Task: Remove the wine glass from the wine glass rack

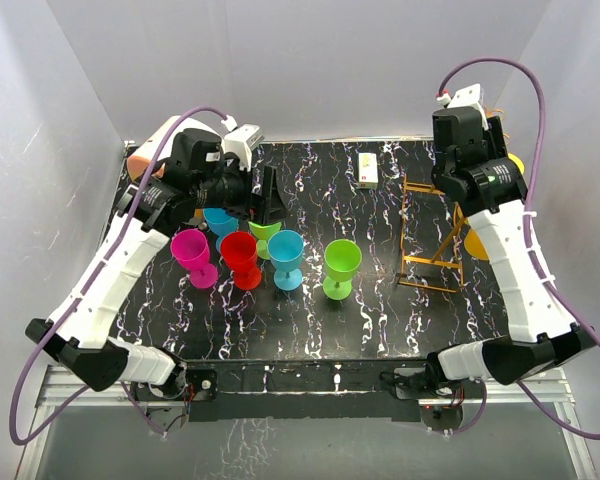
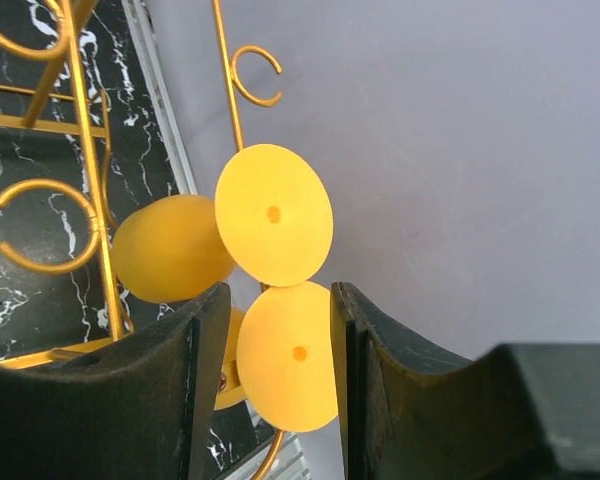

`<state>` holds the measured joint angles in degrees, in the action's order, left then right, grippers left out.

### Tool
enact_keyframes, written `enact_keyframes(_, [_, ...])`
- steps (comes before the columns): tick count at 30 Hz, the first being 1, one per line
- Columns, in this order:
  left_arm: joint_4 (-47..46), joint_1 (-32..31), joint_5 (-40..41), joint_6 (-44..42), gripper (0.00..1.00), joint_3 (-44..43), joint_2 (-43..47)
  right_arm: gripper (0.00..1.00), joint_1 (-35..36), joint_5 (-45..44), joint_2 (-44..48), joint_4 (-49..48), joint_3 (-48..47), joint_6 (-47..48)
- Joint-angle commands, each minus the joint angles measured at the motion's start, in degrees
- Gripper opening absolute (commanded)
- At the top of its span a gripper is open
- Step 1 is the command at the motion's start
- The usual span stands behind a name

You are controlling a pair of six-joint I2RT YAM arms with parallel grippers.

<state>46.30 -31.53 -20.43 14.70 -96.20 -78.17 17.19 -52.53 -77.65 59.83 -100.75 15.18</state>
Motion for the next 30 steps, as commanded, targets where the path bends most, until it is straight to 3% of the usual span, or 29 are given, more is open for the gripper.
enact_keyframes(1, [-0.22,-1.14,1.44,-1.38,0.86,0.14,3.51,0.42,-2.59,0.74,-0.83,-4.70,0.35,2.11])
enact_keyframes(22, [0.10,-3.91,4.74,-2.56,0.90,0.57,4.21,0.40,-8.82,5.81,-3.29,-10.52,5.75,4.34])
enact_keyframes(30, [0.14,-3.89,5.04,-2.57,0.91,0.40,3.90,0.35,-9.11,5.95,-4.71,-13.12,5.45,6.28])
